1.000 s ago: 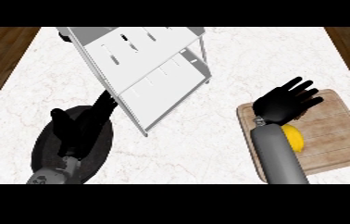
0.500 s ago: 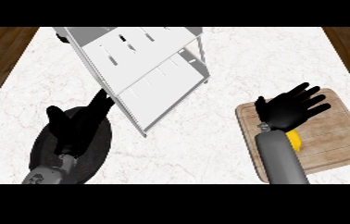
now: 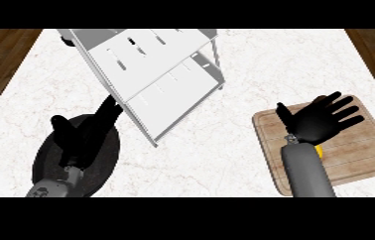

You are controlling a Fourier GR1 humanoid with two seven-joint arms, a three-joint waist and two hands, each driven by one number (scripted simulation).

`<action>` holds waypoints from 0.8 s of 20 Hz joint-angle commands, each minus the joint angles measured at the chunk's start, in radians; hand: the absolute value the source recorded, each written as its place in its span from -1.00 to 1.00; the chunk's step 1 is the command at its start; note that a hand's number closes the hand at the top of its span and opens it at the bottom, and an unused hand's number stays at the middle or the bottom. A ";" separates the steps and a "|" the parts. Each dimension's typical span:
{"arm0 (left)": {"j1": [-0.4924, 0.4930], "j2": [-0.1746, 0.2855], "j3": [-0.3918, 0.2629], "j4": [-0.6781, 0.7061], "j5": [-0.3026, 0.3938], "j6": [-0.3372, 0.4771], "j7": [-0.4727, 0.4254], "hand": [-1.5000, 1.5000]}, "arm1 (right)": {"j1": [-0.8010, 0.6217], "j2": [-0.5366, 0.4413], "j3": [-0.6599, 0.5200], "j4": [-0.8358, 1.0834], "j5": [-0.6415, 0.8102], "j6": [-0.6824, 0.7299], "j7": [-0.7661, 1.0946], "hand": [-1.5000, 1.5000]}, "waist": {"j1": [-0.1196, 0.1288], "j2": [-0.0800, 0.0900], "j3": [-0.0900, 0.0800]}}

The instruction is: Pick the sweet potato from the cutting board and place it in the tiered basket

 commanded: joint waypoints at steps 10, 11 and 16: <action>-0.119 -0.043 0.055 0.085 -0.010 -0.023 -0.001 0.00 | 0.001 -0.030 -0.157 0.066 -0.001 -0.154 0.054 -1.00 | -0.013 0.011 0.000; -0.107 -0.034 0.046 0.045 -0.023 -0.013 0.027 0.00 | -0.011 -0.030 -0.166 0.083 0.007 -0.143 0.061 -1.00 | -0.009 0.010 0.001; -0.083 -0.060 0.031 -0.021 -0.035 -0.005 0.055 0.00 | -0.015 -0.020 -0.185 0.135 0.019 -0.203 0.049 -1.00 | -0.005 0.009 0.001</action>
